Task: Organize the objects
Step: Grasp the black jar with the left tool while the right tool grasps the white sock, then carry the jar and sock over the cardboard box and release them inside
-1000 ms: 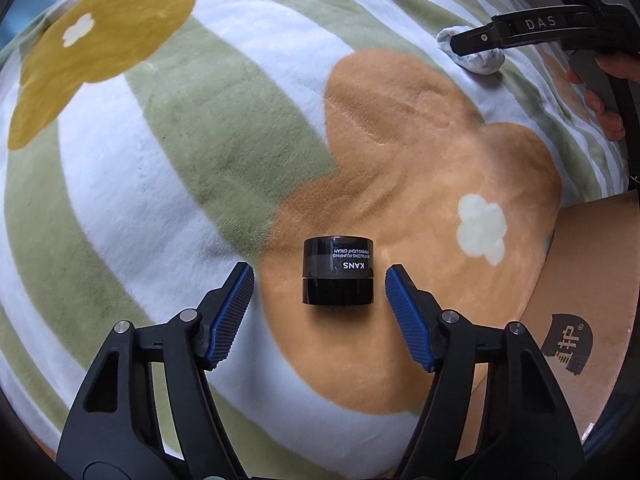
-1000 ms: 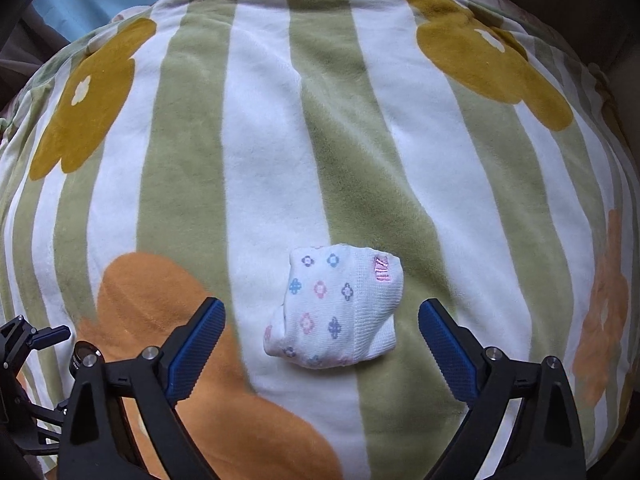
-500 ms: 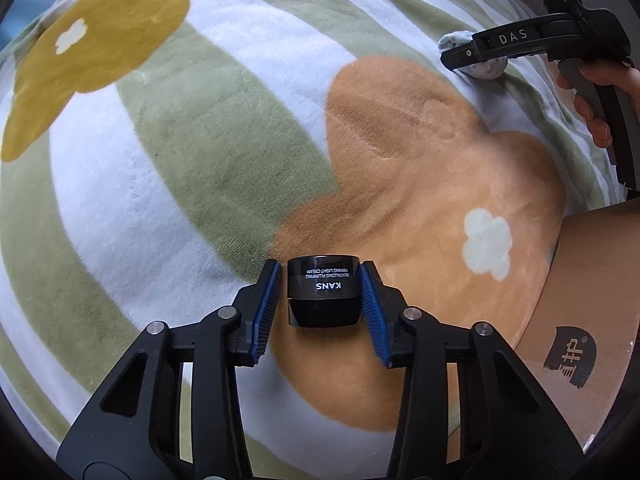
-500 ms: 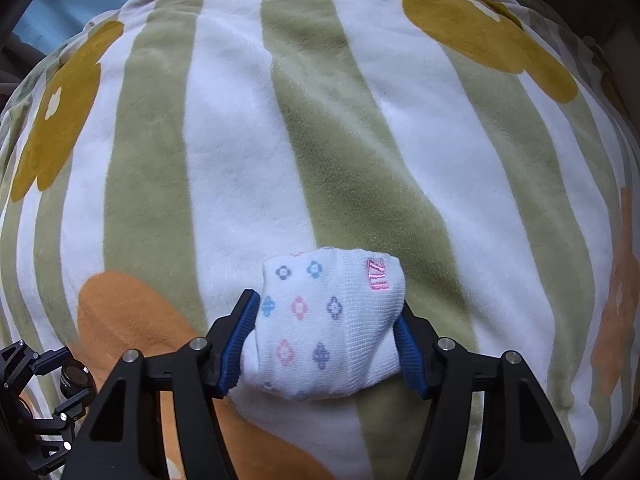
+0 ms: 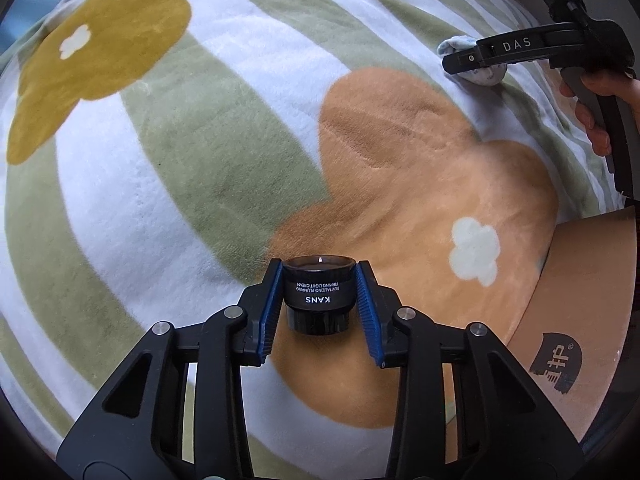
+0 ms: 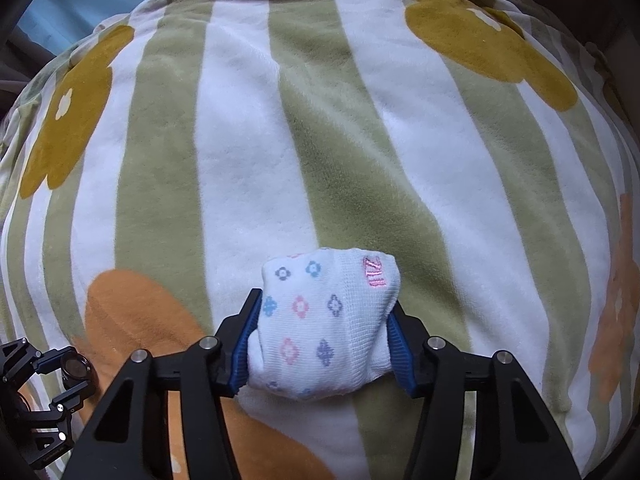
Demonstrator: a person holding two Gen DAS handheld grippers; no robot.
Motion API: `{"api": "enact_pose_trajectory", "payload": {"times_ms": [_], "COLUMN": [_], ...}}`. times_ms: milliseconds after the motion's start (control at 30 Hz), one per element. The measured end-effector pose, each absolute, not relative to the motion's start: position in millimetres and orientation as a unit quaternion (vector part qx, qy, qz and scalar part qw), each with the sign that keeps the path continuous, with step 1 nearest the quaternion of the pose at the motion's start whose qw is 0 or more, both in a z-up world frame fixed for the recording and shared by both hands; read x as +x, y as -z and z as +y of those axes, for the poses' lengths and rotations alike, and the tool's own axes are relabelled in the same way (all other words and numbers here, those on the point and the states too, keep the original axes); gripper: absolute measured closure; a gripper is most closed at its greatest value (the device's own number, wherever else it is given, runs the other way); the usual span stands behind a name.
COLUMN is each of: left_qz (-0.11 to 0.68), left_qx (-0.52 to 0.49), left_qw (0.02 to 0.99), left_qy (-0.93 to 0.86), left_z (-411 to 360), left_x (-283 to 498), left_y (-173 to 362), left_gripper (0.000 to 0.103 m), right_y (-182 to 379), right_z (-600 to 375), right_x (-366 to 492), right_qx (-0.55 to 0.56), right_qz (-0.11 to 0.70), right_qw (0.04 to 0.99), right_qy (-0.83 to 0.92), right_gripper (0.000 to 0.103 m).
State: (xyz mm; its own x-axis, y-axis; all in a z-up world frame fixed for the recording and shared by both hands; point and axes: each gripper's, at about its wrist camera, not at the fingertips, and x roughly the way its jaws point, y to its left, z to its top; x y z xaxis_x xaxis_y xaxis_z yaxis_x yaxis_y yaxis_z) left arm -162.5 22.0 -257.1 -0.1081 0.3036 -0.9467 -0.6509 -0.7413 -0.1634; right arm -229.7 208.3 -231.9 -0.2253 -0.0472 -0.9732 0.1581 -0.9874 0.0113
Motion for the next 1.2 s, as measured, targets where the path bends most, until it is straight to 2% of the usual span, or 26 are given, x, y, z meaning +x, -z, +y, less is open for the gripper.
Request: {"api": "enact_pose_trajectory", "payload": {"times_ms": [400, 633, 1200], "left_qz": [0.122, 0.095, 0.04], "left_qx": [-0.563, -0.548, -0.506], "left_qw": [0.303, 0.27, 0.191], "left_qy": [-0.759, -0.786, -0.84], "left_z": [26.8, 2.3, -26.4], "left_x": [-164.1, -147.0, -32.9], "left_y": [217.7, 181.7, 86.4], "left_gripper": [0.071, 0.071, 0.071], "right_y": [195.2, 160.1, 72.4], "right_z": [213.5, 191.5, 199.7], "right_x": [-217.2, -207.8, -113.2], "right_qx": [0.596, 0.574, 0.526], "right_qz": [0.042, 0.058, 0.081], "right_qw": [0.086, 0.111, 0.192], "right_qy": [0.797, 0.809, 0.825], "right_gripper": [0.053, 0.053, 0.053]}}
